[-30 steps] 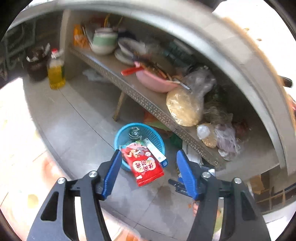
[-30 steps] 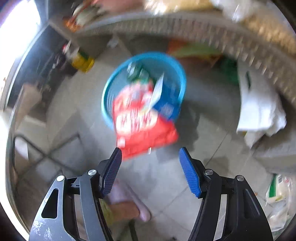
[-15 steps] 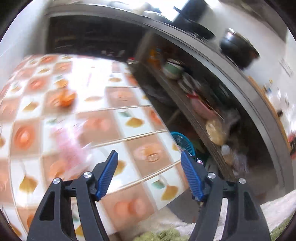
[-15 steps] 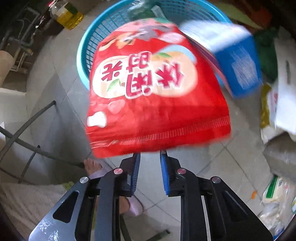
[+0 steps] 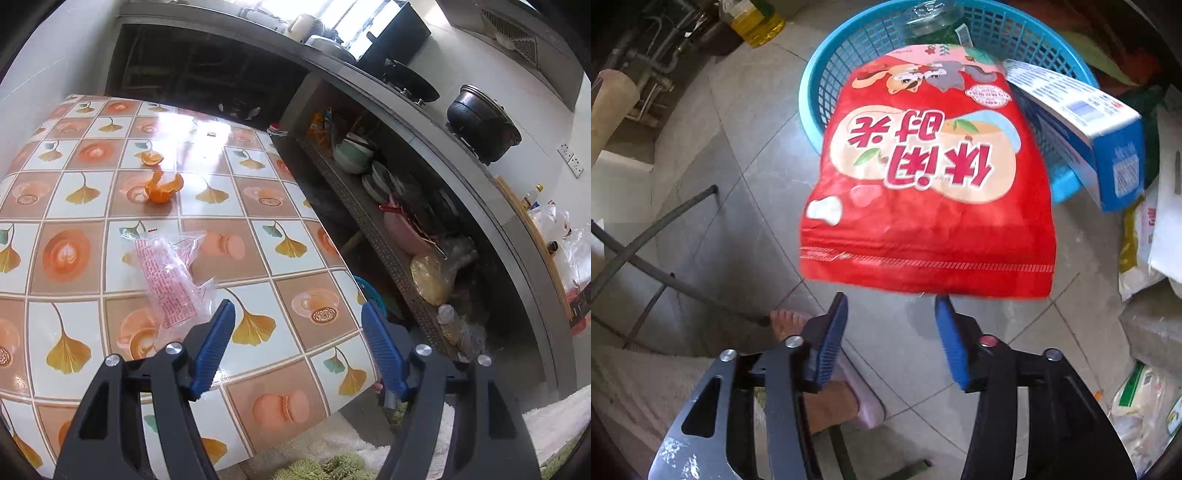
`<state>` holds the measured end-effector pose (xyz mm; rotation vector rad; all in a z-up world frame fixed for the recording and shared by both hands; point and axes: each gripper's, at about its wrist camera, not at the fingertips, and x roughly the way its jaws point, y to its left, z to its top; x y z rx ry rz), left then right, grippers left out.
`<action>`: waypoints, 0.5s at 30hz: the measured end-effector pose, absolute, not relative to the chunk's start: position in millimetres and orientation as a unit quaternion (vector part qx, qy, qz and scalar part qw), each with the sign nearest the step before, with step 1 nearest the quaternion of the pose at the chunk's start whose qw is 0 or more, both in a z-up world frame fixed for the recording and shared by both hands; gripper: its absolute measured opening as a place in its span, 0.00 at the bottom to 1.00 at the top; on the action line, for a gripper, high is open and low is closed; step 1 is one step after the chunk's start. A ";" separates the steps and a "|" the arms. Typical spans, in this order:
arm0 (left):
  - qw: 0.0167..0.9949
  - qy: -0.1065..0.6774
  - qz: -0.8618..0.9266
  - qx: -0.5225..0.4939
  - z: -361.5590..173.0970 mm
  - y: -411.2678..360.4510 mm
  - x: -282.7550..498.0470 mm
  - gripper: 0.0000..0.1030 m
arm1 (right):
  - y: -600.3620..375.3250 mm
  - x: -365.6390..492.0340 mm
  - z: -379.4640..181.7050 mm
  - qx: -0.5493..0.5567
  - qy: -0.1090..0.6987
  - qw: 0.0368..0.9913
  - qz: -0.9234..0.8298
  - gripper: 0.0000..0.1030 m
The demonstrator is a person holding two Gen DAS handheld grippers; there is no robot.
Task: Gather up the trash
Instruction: 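Move both tools back over the table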
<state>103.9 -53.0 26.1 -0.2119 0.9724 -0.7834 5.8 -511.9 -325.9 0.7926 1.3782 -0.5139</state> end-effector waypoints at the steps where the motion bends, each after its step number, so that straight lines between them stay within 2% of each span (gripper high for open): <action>1: 0.806 0.454 -0.367 -0.101 25.4 -52.1 104.6 0.67 | -510.8 1.4 -323.7 0.355 0.610 0.671 -0.228 0.53; 8: 0.806 0.446 -0.370 -0.122 23.3 -36.3 105.4 0.69 | -502.1 -18.2 -291.3 0.362 0.595 0.683 -0.220 0.58; 15: 0.811 0.438 -0.365 -0.130 22.0 -21.5 105.1 0.73 | -484.3 -40.3 -228.1 0.331 0.580 0.715 -0.209 0.59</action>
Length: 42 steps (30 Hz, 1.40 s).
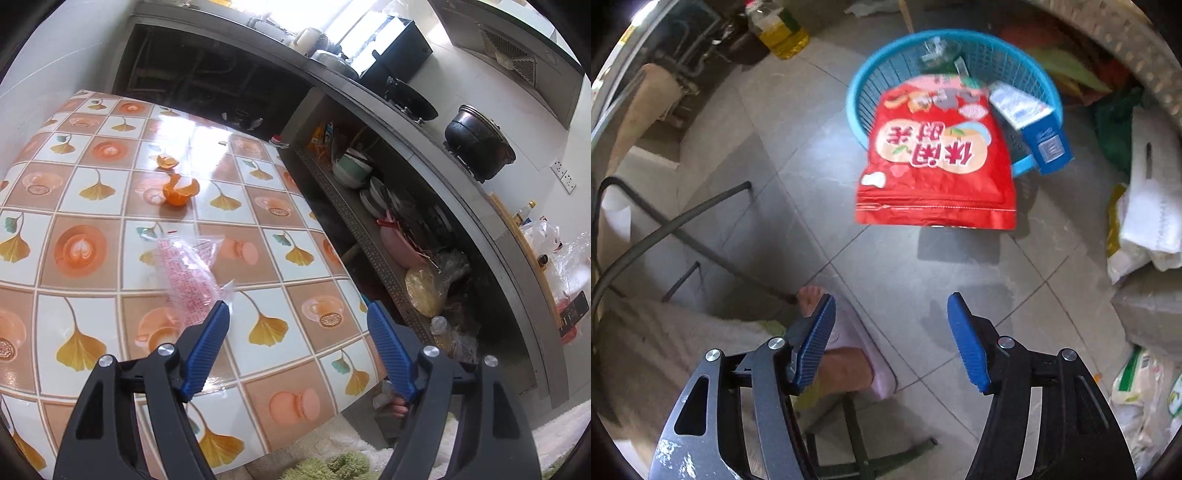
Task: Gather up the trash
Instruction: 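Move both tools back over the table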
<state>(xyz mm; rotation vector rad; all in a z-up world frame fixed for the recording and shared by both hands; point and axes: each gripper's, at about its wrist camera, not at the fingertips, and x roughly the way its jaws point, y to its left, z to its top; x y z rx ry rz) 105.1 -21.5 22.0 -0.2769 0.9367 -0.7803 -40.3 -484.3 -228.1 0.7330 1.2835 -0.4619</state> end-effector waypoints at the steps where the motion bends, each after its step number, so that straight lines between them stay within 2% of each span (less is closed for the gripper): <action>1: 0.811 0.440 -0.363 -0.132 21.4 -19.1 105.4 0.73 | -482.5 -42.6 -214.0 0.321 0.571 0.726 -0.209 0.60; 9: 0.815 0.432 -0.362 -0.133 24.2 -13.2 98.5 0.76 | -464.8 -41.9 -85.5 0.254 0.446 0.831 -0.213 0.75; 12: 0.819 0.425 -0.363 -0.128 27.5 -11.6 93.2 0.77 | -452.1 -36.0 -37.8 0.231 0.393 0.867 -0.201 0.82; 14: 0.826 0.418 -0.358 -0.120 30.3 -9.0 88.7 0.79 | -438.1 -32.5 -11.6 0.217 0.359 0.888 -0.188 0.91; 18: 0.837 0.408 -0.346 -0.116 33.4 0.0 84.4 0.82 | -407.2 -22.3 23.3 0.184 0.316 0.917 -0.157 0.92; 24: 0.852 0.404 -0.316 -0.103 32.6 18.3 79.9 0.86 | -358.5 -3.3 49.4 0.124 0.306 0.935 -0.128 0.92; 33: 0.867 0.409 -0.270 -0.087 18.8 43.3 72.0 0.91 | -289.5 36.5 39.6 0.047 0.341 0.936 -0.068 0.92; 42: 0.864 0.431 -0.251 -0.068 0.2 37.1 78.5 0.92 | -254.8 81.5 30.5 0.124 0.373 0.915 0.087 0.92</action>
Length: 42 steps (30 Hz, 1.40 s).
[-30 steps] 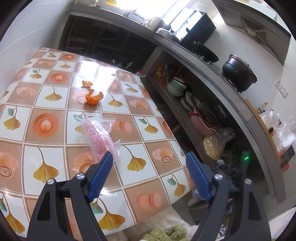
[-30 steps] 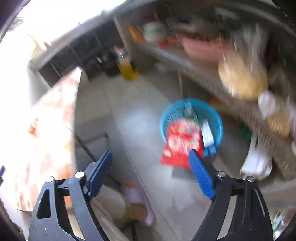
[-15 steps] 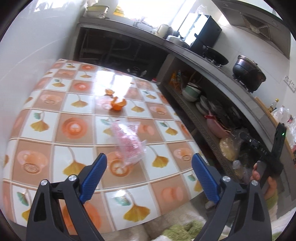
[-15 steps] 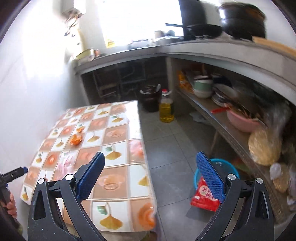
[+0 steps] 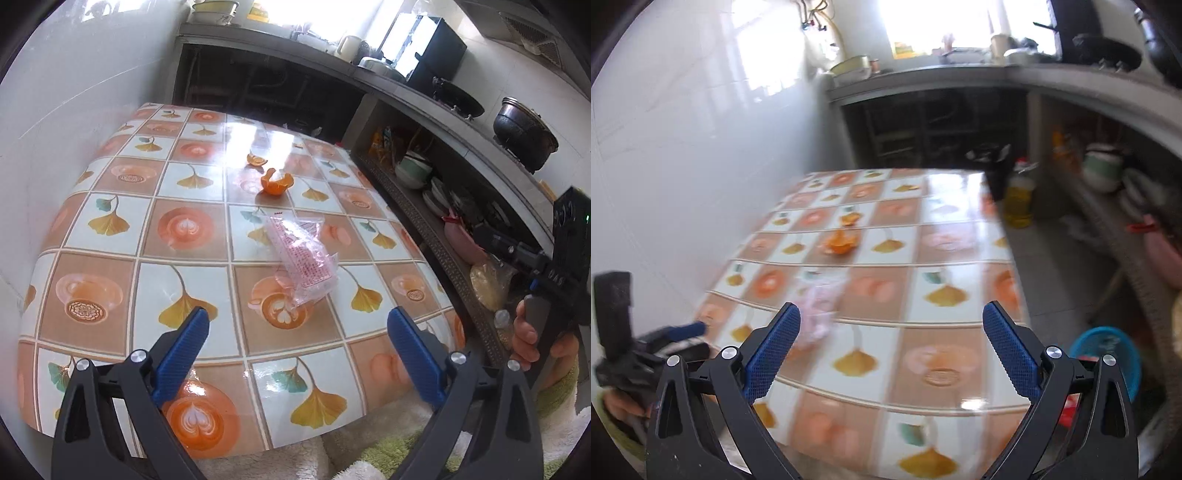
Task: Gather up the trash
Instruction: 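Move both tools back over the table, then grasp the clear plastic bag with pink contents with the right tool, then reach the left tool toward the orange peel while the right tool holds the bag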
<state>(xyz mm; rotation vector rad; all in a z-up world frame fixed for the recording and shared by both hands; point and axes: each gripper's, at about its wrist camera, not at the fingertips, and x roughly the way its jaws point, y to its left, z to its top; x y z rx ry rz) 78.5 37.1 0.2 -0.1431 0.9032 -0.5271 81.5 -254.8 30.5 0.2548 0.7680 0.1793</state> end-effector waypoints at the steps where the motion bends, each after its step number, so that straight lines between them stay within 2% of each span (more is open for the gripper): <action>1: 0.864 0.435 -0.245 -0.068 -2.6 38.3 80.6 0.92 | -248.8 89.3 28.0 0.132 0.384 0.908 0.103 0.92; 5: 0.868 0.450 -0.201 -0.066 -12.9 48.4 90.0 0.92 | -212.2 122.7 11.8 0.141 0.431 0.875 0.172 0.92; 12: 0.873 0.458 -0.146 -0.080 -23.3 73.0 102.5 0.92 | -153.7 160.6 -18.2 0.074 0.471 0.854 0.209 0.92; 19: 0.875 0.460 -0.131 -0.080 -27.8 81.2 112.9 0.92 | -125.8 184.1 -51.9 0.015 0.500 0.842 0.200 0.76; 21: 0.874 0.460 -0.131 -0.081 -28.4 80.5 117.8 0.92 | -124.9 185.9 -56.5 -0.003 0.503 0.843 0.189 0.69; 23: 0.875 0.460 -0.131 -0.078 -27.5 78.6 123.7 0.92 | -126.0 184.6 -58.7 -0.016 0.503 0.845 0.180 0.58; 28: 0.880 0.448 -0.141 -0.065 -17.7 70.4 145.9 0.92 | -145.1 181.1 -56.3 -0.003 0.503 0.848 0.169 0.44; 34: 0.887 0.423 -0.168 -0.072 6.3 56.1 198.1 0.92 | -178.3 178.1 -54.2 0.026 0.502 0.852 0.147 0.33; 38: 0.881 0.423 -0.203 -0.057 12.3 28.6 247.6 0.92 | -208.3 170.1 -53.1 0.049 0.498 0.857 0.124 0.31; 42: 0.862 0.446 -0.235 -0.055 2.5 1.2 295.4 0.81 | -239.0 160.9 -53.5 0.066 0.495 0.861 0.099 0.31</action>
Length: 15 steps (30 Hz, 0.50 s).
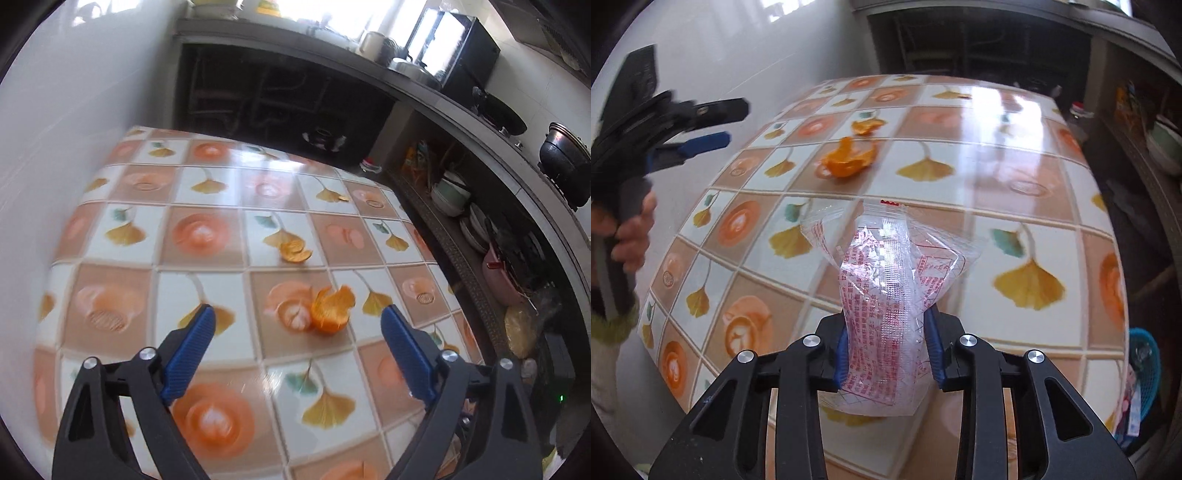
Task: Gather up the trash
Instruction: 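Reach the left tool toward the orange peel while the right tool holds the bag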
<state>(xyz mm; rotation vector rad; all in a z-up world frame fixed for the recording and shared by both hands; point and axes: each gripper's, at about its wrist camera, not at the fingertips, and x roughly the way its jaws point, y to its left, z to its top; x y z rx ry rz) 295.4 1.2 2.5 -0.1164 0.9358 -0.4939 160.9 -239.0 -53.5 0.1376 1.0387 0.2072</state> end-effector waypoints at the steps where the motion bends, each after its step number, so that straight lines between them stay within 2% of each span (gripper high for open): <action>1: 0.857 0.454 -0.236 -0.058 -1.8 -3.9 306.6 0.79 | -245.8 158.9 -53.5 0.068 0.494 0.862 0.093 0.31; 5: 0.836 0.488 -0.237 -0.081 -24.8 -20.0 355.3 0.57 | -264.1 154.4 -54.0 0.082 0.493 0.862 0.080 0.31; 6: 0.829 0.500 -0.231 -0.092 -32.9 -21.9 366.8 0.49 | -267.2 154.2 -54.3 0.087 0.493 0.862 0.079 0.30; 9: 0.822 0.520 -0.210 -0.100 -51.6 -27.1 388.9 0.35 | -269.1 154.1 -55.1 0.098 0.490 0.862 0.080 0.31; 12: 0.823 0.527 -0.200 -0.075 -61.7 -37.0 400.5 0.30 | -266.8 155.0 -55.5 0.098 0.488 0.863 0.082 0.31; 15: 0.823 0.529 -0.197 -0.060 -67.1 -43.8 404.5 0.28 | -266.2 153.7 -56.1 0.095 0.488 0.864 0.084 0.31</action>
